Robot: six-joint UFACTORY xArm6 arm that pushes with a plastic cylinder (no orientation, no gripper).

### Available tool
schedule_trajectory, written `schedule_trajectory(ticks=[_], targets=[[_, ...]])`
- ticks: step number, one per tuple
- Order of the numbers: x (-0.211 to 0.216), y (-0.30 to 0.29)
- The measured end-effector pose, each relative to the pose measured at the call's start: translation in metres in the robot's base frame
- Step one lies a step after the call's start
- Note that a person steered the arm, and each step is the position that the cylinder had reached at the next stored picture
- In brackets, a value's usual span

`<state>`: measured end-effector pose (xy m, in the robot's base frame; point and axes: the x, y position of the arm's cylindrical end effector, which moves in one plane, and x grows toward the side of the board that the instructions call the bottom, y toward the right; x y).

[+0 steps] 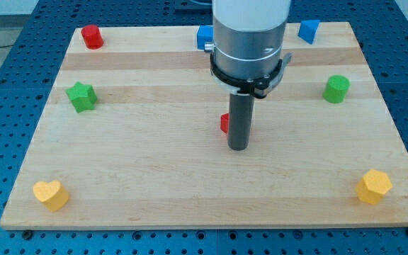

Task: Place green circle right to the red star

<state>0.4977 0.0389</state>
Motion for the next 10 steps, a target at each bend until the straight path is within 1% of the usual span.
schedule_trajectory(ticks=[1,2,3,4,5,6,7,8,10], targets=[[0.0,0.021],[-0.002,0.088],[-0.026,0.146],[-0.059,0.206],[-0.106,0.243],[-0.148,0.218],[-0.151,0.18],[-0.127,0.16],[-0.101,0.164]])
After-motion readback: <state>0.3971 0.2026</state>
